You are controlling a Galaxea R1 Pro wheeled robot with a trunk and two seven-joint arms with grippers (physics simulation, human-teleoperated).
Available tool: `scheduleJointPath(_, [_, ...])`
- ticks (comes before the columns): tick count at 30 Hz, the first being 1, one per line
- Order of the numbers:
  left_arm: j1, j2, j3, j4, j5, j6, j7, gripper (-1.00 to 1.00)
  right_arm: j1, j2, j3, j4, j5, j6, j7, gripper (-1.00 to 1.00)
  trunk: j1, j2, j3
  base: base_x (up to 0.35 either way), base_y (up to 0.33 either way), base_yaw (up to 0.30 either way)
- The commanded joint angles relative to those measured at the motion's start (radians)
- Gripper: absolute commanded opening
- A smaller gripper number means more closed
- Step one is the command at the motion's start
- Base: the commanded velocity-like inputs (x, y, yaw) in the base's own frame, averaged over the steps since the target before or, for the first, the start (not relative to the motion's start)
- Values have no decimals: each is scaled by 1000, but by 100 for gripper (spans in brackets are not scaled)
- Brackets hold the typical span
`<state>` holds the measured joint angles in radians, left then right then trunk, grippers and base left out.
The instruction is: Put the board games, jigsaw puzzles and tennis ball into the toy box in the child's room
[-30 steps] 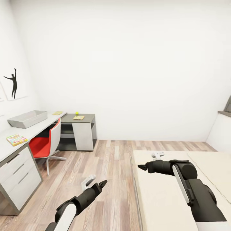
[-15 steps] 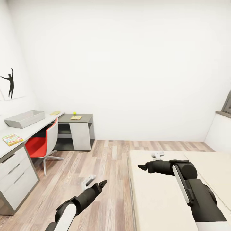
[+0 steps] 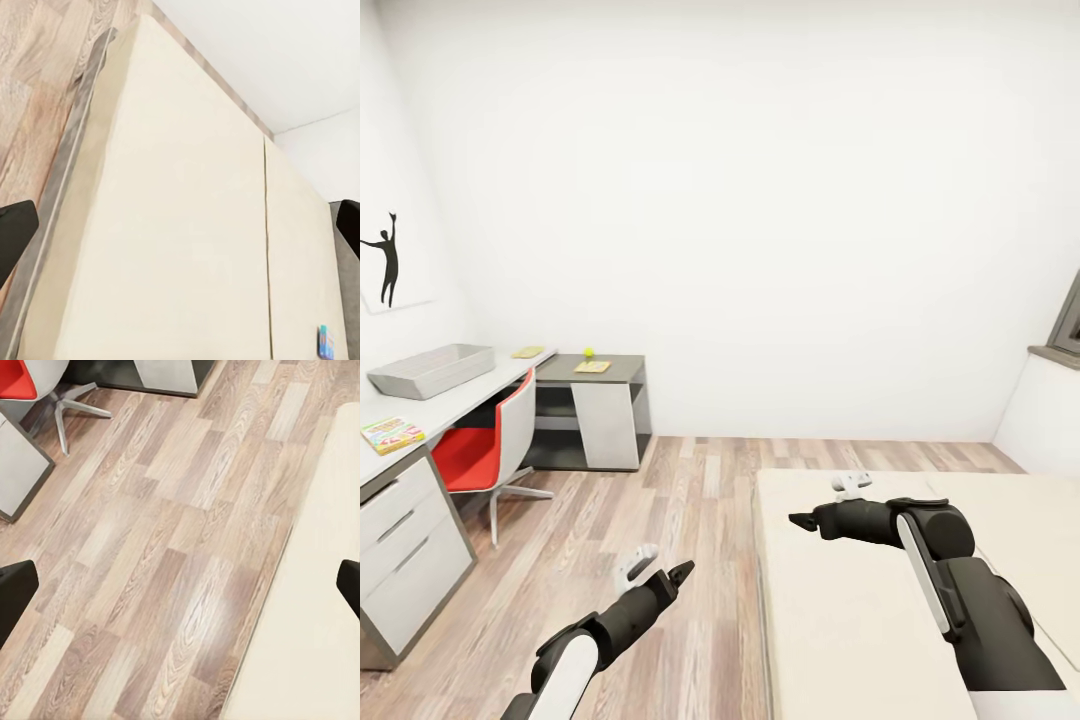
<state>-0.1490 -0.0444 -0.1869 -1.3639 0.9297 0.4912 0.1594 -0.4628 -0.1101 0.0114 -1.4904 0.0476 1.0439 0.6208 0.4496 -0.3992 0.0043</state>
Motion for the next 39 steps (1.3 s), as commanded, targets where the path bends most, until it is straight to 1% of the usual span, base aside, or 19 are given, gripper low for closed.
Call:
scheduleJointPath(1, [0, 0, 0, -1, 11, 3, 9, 100, 0, 0, 1, -1, 5, 3, 5, 100, 0, -1, 0, 0, -31, 0])
scheduleJointPath(39, [0, 0, 0, -1, 11, 3, 9, 100, 0, 1, 1, -1, 5, 3, 4, 100, 0, -1, 0, -21, -5, 0])
